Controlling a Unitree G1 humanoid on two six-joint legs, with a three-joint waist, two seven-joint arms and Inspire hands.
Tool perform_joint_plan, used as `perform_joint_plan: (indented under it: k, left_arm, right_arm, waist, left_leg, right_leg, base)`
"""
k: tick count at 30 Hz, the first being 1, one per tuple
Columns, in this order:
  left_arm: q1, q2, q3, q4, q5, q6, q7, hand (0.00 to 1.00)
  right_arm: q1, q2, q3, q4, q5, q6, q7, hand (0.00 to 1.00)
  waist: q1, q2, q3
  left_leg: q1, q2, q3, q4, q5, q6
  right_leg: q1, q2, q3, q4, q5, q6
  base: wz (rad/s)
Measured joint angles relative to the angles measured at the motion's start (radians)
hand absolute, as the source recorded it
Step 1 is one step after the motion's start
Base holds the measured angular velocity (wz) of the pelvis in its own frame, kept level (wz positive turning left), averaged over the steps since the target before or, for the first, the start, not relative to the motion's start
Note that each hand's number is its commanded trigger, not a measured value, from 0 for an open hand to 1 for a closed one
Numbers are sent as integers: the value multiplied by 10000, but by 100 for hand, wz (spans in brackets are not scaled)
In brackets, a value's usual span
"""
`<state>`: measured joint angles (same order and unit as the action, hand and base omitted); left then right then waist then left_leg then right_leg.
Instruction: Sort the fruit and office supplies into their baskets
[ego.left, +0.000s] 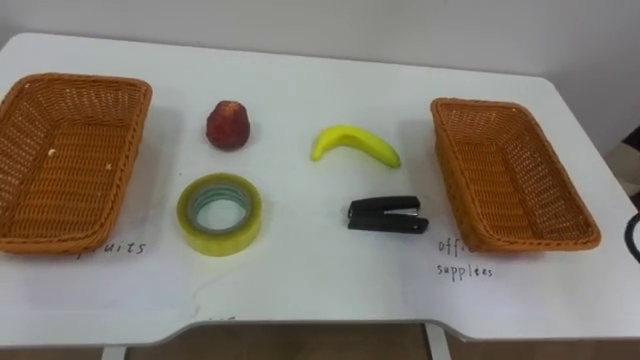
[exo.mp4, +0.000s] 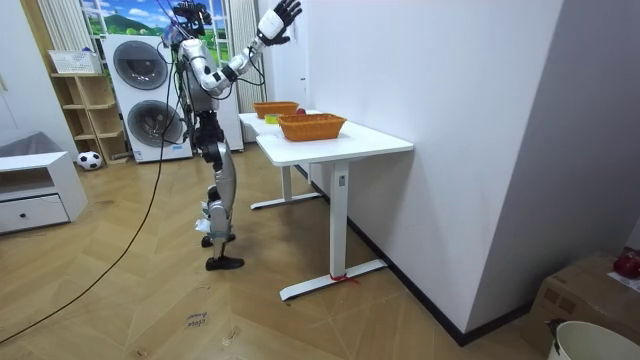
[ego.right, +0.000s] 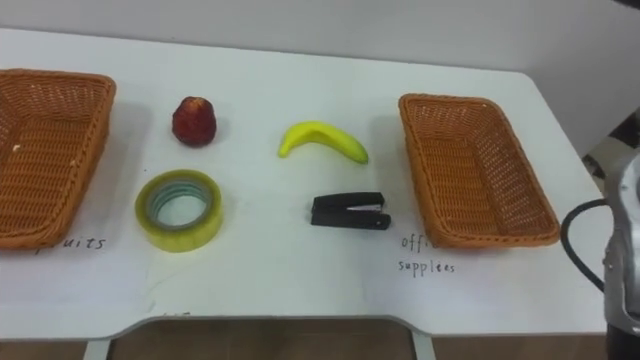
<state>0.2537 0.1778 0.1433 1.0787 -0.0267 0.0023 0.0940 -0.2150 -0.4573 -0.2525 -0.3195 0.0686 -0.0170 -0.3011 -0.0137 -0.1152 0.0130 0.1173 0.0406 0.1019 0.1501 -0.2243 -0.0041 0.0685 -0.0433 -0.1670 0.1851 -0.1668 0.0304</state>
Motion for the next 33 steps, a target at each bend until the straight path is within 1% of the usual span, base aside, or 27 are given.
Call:
perform_joint_plan:
  k: [3, 4, 6, 8, 10, 13, 17, 19, 22, 26, 27, 29, 31, 33]
  left_arm:
    - [5, -19, -17, -249, -1, 79, -138, 0]
    - [1, -24, -24, -373, -1, 140, -172, 0]
    - [3, -38, -39, -506, -9, 144, -184, 0]
    - [15, -40, -40, -570, -8, 146, -185, 0]
    - [-34, -36, -82, -595, -6, 144, -194, 0]
    - [-96, -20, -86, -580, -10, 132, -261, 0]
    - [-91, 23, -87, -572, -9, 134, -265, 0]
    - [-133, 37, -82, -577, -9, 134, -325, 0]
    - [-176, 62, -85, -593, -9, 134, -452, 0]
    - [-218, 224, -113, -592, -8, 134, -662, 0]
    - [-253, 303, -222, -591, -8, 134, -692, 0]
    - [-313, 395, -300, -591, -9, 134, -794, 0]
    - [-382, 410, -304, -591, -9, 131, -852, 0]
    - [-419, 407, -304, -591, -6, 131, -848, 0]
  right_arm:
    - [84, 0, 347, 41, -21, 185, 797, 0]
    - [195, 0, 433, 40, -37, 263, 1108, 0]
    - [301, 0, 545, 40, -90, 411, 1499, 0]
    - [308, 0, 682, 43, -357, 515, 1833, 0]
    - [310, 2, 791, 178, -753, 532, 2169, 0]
    - [456, 6, 899, 336, -1243, 659, 2606, 0]
    - [454, 6, 1316, 346, -1960, 767, 3217, 0]
    - [454, 4, 1518, 346, -2376, 832, 3785, 0]
    - [454, 3, 1544, 346, -2531, 842, 4523, 0]
    - [455, 3, 1545, 406, -2704, 842, 5084, 0]
    - [454, 3, 1546, 459, -2706, 842, 5258, 0]
    - [455, 3, 1546, 581, -2708, 842, 5514, 0]
    - [454, 3, 1551, 684, -2724, 842, 5833, 0]
    - [454, 3, 1553, 686, -2723, 842, 6099, 0]
  waist:
    - [-12, 49, 25]
    - [-1, 68, 6]
    - [15, 99, -19]
    - [12, 133, -67]
    - [69, 117, -127]
    - [219, 55, -171]
    - [242, -8, -157]
    - [237, -34, -137]
    - [278, -53, -119]
    - [345, -138, -79]
    - [355, -165, -67]
    - [389, -193, -73]
    - [462, -217, -89]
    - [470, -213, -87]
  left_leg:
    - [-20, 6, -2, -4, -1, -1]
    - [-30, 10, -9, -7, -2, -1]
    - [-48, 10, -29, -7, -1, -1]
    - [-62, 9, -81, 0, -1, -1]
    - [-20, 9, -134, 11, 0, -1]
    - [22, 9, -241, 12, 1, 0]
    - [11, -7, -228, 13, 1, -1]
    - [-23, 1, -243, 25, 1, -1]
    - [-31, 1, -254, 26, 1, -2]
    - [-56, 2, -296, 22, 1, -1]
    - [-66, 1, -322, 22, 0, -2]
    - [-83, 1, -346, 21, 1, -2]
    - [-122, -5, -363, 22, 1, -1]
    - [-180, -10, -376, 34, 1, -1]
  right_leg:
    - [-19, 7, -4, -2, 3, -5]
    - [-26, 11, -11, -2, 3, -5]
    - [-35, 6, -51, -3, 3, -5]
    - [-30, -2, -151, -3, 3, -5]
    - [21, -1, -168, -9, 3, -5]
    - [86, 2, -156, -22, 3, -5]
    - [159, -2, -187, -178, 4, -5]
    - [159, 0, -229, -173, 5, -7]
    - [161, -3, -238, -157, 6, -9]
    - [157, -3, -279, -157, 8, -12]
    - [157, -3, -297, -157, 9, -13]
    - [154, -2, -313, -159, 9, -13]
    - [126, -8, -313, -160, 9, -13]
    - [88, -11, -293, -164, 9, -13]
  base:
    - [0]
    - [0]
    - [3]
    - [6]
    - [4]
    - [3]
    - [2]
    - [6]
    - [1]
    - [2]
    - [5]
    - [4]
    - [0]
    - [0]
